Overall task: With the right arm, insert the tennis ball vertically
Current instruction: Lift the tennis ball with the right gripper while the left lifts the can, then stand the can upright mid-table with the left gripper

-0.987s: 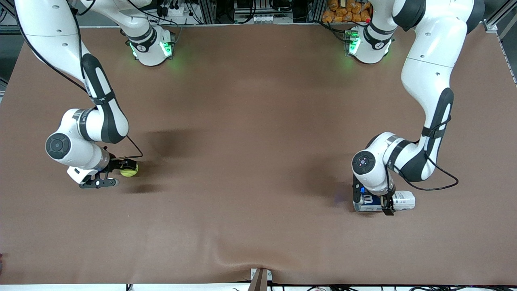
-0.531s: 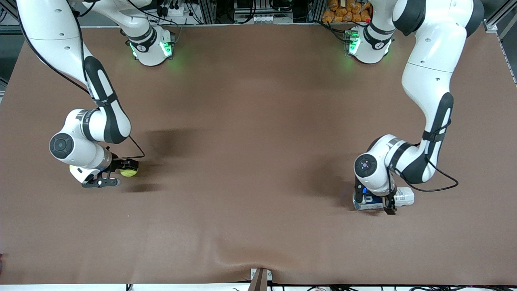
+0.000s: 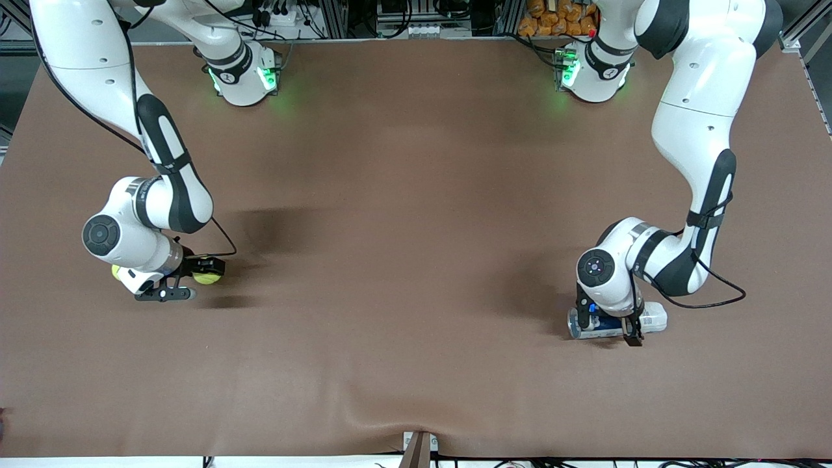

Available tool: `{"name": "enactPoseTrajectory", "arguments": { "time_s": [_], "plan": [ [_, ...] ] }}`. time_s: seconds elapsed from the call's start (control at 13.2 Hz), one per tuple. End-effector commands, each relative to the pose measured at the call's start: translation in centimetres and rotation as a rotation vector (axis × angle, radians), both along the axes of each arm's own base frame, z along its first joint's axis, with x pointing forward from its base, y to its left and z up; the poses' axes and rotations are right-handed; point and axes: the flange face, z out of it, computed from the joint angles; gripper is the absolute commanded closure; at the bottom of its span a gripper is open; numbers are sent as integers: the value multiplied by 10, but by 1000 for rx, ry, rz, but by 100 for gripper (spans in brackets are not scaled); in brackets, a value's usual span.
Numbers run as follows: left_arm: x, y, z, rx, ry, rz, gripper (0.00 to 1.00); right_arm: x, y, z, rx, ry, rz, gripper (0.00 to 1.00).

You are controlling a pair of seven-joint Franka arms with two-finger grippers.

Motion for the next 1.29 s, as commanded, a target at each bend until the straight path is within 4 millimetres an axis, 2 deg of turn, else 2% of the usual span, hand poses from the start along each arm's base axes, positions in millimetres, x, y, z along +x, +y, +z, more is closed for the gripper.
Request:
{"name": "enactPoseTrajectory", "arguments": {
  "time_s": [0.0, 0.08, 0.15, 0.46, 0.53, 0.68, 0.91, 1.14, 1.21],
  "plan": [
    [2, -1, -12, -2, 11, -24, 26, -3, 1, -1, 17, -6, 5, 79],
    [2, -1, -11, -1, 10, -25, 32, -3, 1, 2, 19, -7, 20, 91],
    [3, 0, -11, -1, 10, -24, 32, -2, 1, 6, 22, -9, 31, 100],
    [9, -3, 1, -6, 8, -51, 38, 5, -7, 46, 47, 12, 11, 100],
    [11, -4, 7, -9, 2, -53, 38, 9, -11, 61, 55, 16, 14, 100],
    [13, -13, 21, -35, -12, -46, 38, 17, -6, 98, 70, 2, 22, 100],
    [6, -65, 51, -165, -17, -32, 39, 24, -6, 153, 83, -16, 35, 100],
    [0, -119, 96, -378, 10, 70, 39, 28, -14, 217, 92, -36, 37, 100],
    [-1, -138, 118, -454, 9, 93, 40, 30, -13, 240, 92, -26, 45, 100]
  ]
}}
